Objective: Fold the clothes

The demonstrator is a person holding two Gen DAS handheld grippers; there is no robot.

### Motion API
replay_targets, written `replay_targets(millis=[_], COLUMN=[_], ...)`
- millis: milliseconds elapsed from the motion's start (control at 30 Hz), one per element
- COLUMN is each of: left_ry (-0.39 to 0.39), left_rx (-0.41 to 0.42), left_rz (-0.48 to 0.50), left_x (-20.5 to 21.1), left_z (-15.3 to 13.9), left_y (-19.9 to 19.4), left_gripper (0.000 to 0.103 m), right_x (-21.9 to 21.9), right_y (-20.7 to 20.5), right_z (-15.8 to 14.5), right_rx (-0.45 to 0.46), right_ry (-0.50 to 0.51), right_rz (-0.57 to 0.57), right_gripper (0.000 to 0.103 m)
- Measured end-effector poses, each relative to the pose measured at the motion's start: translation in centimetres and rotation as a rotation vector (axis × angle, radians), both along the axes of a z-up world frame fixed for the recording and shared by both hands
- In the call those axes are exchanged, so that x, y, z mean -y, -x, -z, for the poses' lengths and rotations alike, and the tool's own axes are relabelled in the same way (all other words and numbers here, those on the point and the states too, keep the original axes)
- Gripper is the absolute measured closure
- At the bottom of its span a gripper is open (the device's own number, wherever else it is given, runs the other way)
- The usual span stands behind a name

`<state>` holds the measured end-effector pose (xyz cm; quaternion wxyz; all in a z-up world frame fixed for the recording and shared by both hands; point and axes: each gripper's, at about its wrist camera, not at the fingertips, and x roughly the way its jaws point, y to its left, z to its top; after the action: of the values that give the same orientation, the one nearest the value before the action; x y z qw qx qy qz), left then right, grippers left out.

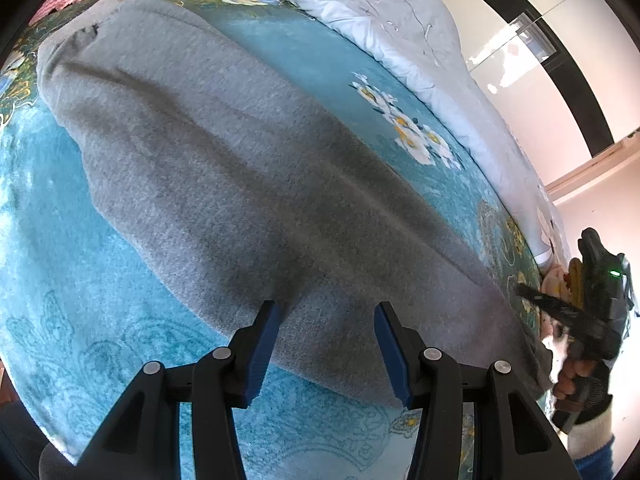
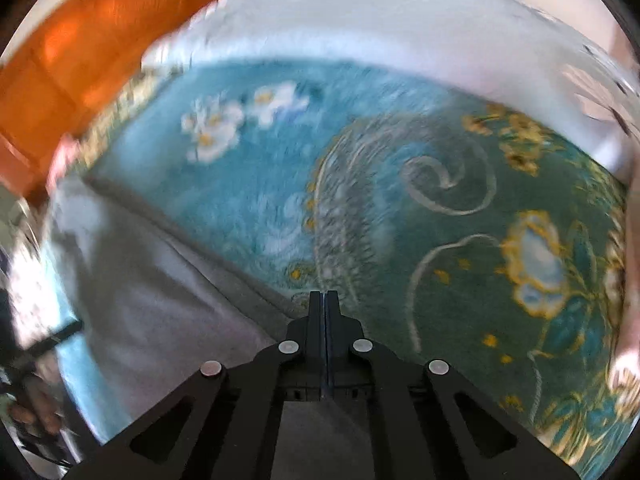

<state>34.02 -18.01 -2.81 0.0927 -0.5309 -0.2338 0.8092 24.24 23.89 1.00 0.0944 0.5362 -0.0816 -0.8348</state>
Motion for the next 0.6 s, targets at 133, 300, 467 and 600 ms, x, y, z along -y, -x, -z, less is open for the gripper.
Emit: replay_targets(millis=[133,300,467,600], left_ry=[0.002,0.025,0.052,0.069], left_rx=[-0.001,-0.013,-0.008,-0.011], left_rz=[0.005,0.024,0.060,0.075], left_x=[-0.4,-1.4,-2.7,-3.3], left_z=[0.0,-0.2,0.1,0.1], left_y=[0.0,0.2,0.5,0.4], left_gripper=[0.049,0.049,0.047,0.045], right_x=[-3.9,-9.7,-14.5,-14.3], right_y=[-3.4,-10.5,-18.3,-19.7], right_z=[-2.4,-1.9,1.9,4.0], right_rx=[-0.053,-0.018,0.015,0.006], right_ry=[0.060,0.088,0.392,0.617], right_rz=[0.109,0.318,0.542,0.576], right_gripper=[0.102,0.065,0.048,0.046])
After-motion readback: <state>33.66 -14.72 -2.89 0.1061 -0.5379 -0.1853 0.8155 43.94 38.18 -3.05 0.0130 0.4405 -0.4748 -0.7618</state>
